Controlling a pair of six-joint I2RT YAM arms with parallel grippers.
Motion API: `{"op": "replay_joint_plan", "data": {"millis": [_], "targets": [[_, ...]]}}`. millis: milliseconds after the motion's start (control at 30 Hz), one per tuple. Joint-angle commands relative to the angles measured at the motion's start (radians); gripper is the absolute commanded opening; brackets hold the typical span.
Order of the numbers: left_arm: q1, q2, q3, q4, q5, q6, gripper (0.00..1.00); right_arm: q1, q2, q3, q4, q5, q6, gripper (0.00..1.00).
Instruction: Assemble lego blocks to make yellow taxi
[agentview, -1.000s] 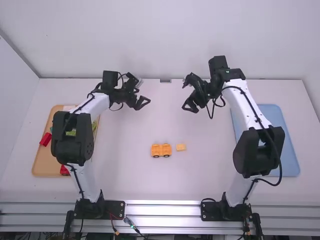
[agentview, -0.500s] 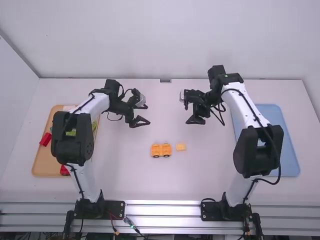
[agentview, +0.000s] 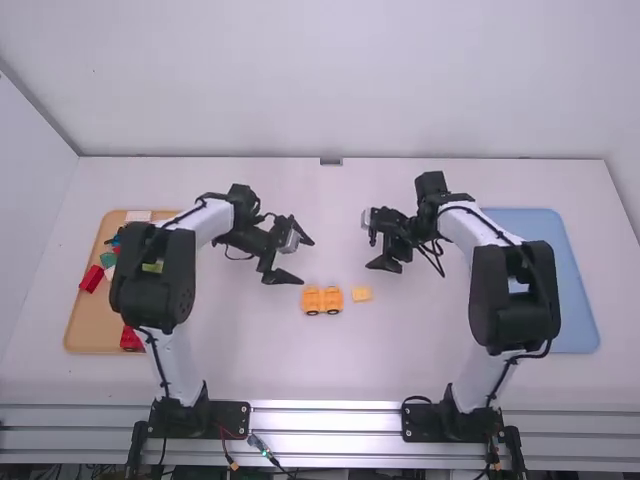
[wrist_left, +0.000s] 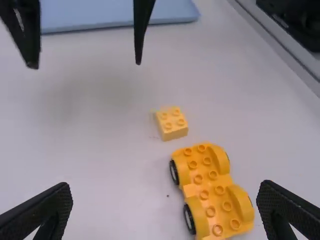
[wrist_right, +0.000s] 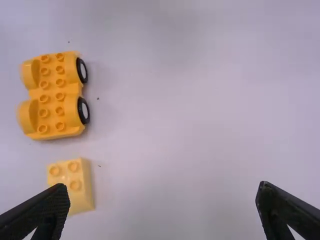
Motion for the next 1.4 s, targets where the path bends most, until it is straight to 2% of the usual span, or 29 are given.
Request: {"op": "replay_joint_plan", "data": {"millis": [0, 200, 400, 433, 667, 800, 867, 1000, 1067, 1367], "targets": [[-0.01, 0.01, -0.059, 0.035, 0.029, -0.02, 0.99, 0.016, 0.008, -0.028, 0.0, 0.021, 0.024, 0.99], [-0.013, 0.01, -0.159, 0.128, 0.104, -0.097, 0.99, 0.007, 0.008, -0.101, 0.007, -0.064, -0.14, 1.0], [-0.013, 0.01, -0.22, 0.224, 0.104, -0.154, 0.99, -0.024, 0.008, -0.178, 0.081, -0.132, -0.138, 0.99], [-0.012, 0.01, -0.238, 0.274, 0.094, -0.216, 0.99, -0.031, 0.008, -0.209, 0.114, -0.141, -0.138, 0.99], [-0.042, -0.064, -0.307, 0.38, -0.004, -0.344, 0.99, -0.013, 0.008, -0.291, 0.195, -0.14, -0.13, 0.99], [-0.093, -0.129, -0.39, 0.556, -0.14, -0.542, 0.99, 0.006, 0.008, -0.319, 0.254, -0.128, -0.077, 0.99], [-0.138, -0.153, -0.453, 0.706, -0.242, -0.662, 0.99, 0.013, 0.008, -0.336, 0.277, -0.117, -0.083, 1.0], [-0.16, -0.174, -0.55, 0.901, -0.247, -0.763, 0.99, 0.01, 0.008, -0.365, 0.292, -0.108, -0.093, 0.89], [-0.155, -0.174, -0.574, 0.939, -0.223, -0.761, 0.99, 0.009, 0.008, -0.375, 0.297, -0.1, -0.097, 0.88], [-0.163, -0.173, -0.601, 0.983, -0.208, -0.758, 0.99, 0.011, 0.008, -0.459, 0.425, -0.072, -0.085, 0.73]]}}
